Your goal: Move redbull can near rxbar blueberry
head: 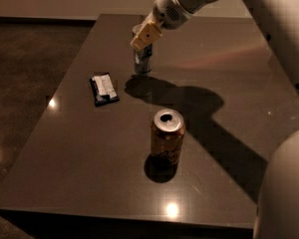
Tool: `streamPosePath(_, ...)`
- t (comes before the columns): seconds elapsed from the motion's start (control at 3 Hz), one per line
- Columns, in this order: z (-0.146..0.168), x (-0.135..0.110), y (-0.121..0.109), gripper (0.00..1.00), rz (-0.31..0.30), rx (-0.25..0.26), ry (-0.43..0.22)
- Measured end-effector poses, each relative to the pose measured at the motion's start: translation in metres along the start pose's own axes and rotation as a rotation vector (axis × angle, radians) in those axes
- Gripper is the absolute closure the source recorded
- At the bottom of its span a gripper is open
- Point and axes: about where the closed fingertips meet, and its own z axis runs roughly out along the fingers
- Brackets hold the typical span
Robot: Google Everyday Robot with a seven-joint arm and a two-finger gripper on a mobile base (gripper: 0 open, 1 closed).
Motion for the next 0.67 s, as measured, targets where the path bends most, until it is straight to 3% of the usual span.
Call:
streamPosePath(0.33,0.015,-0.004,0.01,0.9,-0.023,-0.044,0.013)
streamPosePath(0.67,0.026,-0.007,0.021,0.66,-0.034,-0.079,0.021)
